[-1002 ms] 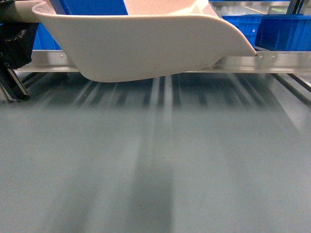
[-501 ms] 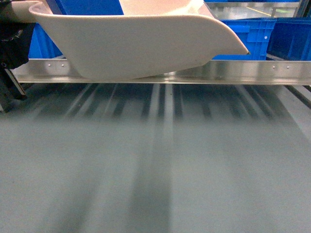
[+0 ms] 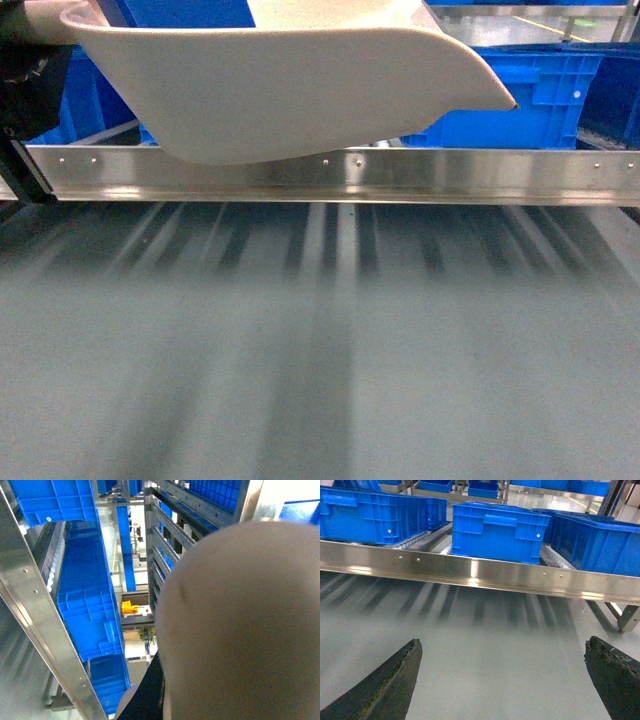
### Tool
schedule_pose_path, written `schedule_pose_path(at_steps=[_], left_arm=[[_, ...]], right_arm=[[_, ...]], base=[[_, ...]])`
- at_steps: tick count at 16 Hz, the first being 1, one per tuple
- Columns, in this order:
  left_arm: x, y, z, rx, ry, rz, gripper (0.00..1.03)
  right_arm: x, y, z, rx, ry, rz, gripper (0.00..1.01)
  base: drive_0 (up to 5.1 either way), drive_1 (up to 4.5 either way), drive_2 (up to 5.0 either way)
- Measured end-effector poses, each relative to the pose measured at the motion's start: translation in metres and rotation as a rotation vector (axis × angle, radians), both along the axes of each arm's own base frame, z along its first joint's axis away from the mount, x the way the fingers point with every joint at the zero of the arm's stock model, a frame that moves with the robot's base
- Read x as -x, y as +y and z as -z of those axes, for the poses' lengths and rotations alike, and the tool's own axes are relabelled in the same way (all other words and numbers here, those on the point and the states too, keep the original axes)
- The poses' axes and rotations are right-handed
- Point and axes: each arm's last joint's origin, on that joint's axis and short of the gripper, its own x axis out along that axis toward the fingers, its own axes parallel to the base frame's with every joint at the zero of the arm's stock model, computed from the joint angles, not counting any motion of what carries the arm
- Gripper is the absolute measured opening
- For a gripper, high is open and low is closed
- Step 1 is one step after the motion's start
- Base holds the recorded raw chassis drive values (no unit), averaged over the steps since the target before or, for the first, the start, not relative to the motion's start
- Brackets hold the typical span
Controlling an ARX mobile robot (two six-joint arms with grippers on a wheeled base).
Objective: Place part in tray to right shelf
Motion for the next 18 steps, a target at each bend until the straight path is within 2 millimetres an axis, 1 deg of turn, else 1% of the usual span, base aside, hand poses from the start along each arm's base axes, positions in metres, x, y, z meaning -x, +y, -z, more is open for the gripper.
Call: schedule_pose_path(at_steps=[18], left_arm=[[0.0,0.0,0.0002,-0.001,0.002,0.0,0.15]], right_arm=[[0.0,0.0,0.0003,0.0,0.003,0.0,0.98]], base=[[0.0,3.89,-3.9]])
